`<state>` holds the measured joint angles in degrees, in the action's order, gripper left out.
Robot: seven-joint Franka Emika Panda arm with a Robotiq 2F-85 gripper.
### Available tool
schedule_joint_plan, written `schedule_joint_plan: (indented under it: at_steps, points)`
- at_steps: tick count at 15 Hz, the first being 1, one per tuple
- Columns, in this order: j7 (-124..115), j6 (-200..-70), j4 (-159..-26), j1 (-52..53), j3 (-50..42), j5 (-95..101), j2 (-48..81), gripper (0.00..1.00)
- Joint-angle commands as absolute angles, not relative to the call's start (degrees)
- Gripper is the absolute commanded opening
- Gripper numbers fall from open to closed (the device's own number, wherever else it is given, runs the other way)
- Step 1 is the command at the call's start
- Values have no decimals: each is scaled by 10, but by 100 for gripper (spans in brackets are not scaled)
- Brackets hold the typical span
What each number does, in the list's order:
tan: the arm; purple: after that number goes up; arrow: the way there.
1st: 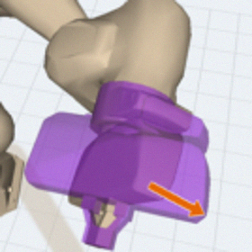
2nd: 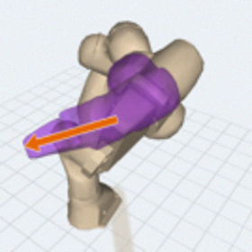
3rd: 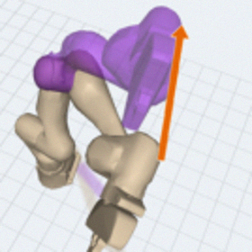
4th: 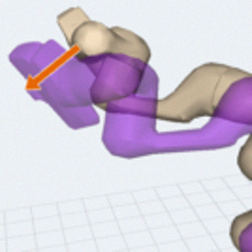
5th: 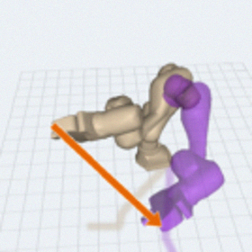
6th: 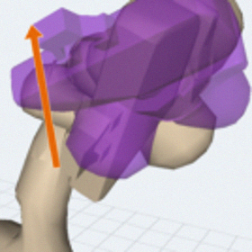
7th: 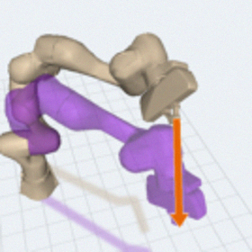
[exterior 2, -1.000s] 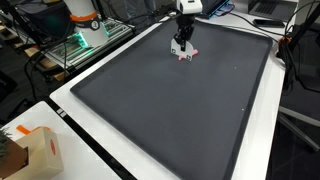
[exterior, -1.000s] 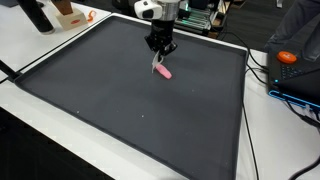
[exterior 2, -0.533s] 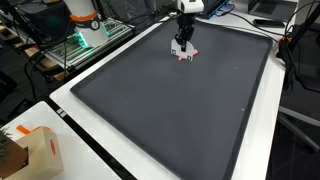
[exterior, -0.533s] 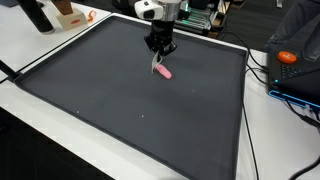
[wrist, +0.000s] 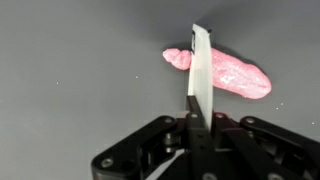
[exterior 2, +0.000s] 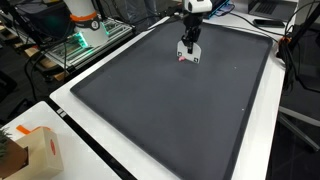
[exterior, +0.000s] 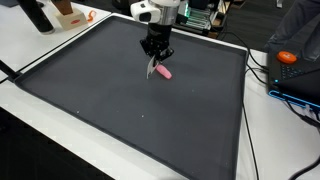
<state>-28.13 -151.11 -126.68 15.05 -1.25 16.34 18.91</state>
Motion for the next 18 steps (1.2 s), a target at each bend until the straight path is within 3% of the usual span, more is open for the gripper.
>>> schedule_joint_plan:
  at_steps: [1,18]
  points:
    - [-279,-1496,-1238,151,-22,164,229,1]
    - [-191,-1464,-1330,119,1,111,190,1]
